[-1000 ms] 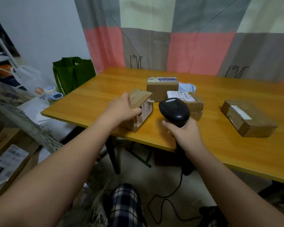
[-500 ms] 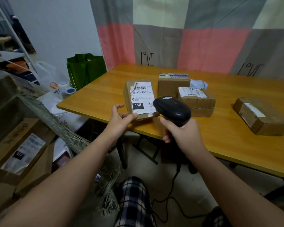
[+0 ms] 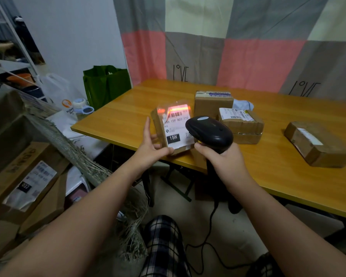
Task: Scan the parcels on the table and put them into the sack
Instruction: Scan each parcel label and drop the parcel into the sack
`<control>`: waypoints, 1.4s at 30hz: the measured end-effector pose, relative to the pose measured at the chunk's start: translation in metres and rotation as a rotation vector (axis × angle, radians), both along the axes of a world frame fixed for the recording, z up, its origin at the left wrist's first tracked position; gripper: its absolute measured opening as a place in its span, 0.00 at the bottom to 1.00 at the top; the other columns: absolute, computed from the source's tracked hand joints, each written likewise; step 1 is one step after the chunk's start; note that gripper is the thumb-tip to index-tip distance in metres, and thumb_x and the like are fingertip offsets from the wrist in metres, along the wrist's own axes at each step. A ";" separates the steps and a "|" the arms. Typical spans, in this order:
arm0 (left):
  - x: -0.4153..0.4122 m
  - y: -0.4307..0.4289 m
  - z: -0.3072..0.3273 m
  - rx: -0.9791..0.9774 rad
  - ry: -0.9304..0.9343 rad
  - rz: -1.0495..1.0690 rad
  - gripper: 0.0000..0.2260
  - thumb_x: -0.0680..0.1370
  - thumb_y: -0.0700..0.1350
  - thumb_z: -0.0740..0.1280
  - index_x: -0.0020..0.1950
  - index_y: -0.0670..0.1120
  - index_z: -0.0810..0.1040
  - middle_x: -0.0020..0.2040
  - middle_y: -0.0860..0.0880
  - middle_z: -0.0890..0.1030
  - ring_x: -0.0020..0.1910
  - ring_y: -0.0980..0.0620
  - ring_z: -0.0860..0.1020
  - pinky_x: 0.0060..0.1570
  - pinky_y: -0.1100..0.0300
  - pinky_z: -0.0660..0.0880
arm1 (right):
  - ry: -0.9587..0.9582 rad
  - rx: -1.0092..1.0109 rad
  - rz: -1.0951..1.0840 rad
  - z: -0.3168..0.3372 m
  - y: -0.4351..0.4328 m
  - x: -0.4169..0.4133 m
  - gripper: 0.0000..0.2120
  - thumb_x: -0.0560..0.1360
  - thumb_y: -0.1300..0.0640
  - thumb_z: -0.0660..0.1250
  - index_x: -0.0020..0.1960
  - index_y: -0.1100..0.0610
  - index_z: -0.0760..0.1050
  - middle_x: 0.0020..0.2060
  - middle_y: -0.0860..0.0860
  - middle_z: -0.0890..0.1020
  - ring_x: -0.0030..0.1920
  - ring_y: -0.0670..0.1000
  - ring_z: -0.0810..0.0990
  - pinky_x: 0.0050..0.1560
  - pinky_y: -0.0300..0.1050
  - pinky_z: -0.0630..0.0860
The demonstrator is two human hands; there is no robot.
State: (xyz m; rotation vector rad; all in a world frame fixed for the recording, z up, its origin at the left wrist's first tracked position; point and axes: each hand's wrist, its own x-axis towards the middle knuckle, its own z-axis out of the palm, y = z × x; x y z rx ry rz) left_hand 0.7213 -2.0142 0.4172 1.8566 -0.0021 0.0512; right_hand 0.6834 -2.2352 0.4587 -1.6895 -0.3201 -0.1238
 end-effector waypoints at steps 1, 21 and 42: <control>-0.001 0.000 0.002 0.038 -0.016 -0.029 0.56 0.70 0.41 0.76 0.74 0.64 0.33 0.72 0.48 0.63 0.54 0.55 0.81 0.49 0.65 0.77 | 0.007 0.045 0.002 -0.001 0.001 0.004 0.18 0.70 0.57 0.75 0.58 0.51 0.78 0.49 0.41 0.82 0.50 0.35 0.79 0.47 0.27 0.74; 0.015 -0.017 0.022 0.307 -0.248 -0.050 0.48 0.67 0.53 0.77 0.73 0.70 0.46 0.70 0.48 0.60 0.65 0.54 0.66 0.65 0.58 0.67 | 0.087 0.226 -0.004 -0.024 0.003 0.027 0.18 0.70 0.64 0.74 0.51 0.44 0.76 0.44 0.36 0.82 0.46 0.31 0.79 0.42 0.24 0.72; 0.022 -0.010 0.050 0.289 -0.271 0.013 0.19 0.72 0.58 0.69 0.63 0.62 0.75 0.62 0.59 0.74 0.56 0.55 0.78 0.60 0.56 0.73 | -0.051 -0.045 -0.145 -0.031 -0.018 -0.024 0.13 0.69 0.61 0.76 0.38 0.45 0.76 0.34 0.41 0.81 0.38 0.32 0.79 0.37 0.26 0.73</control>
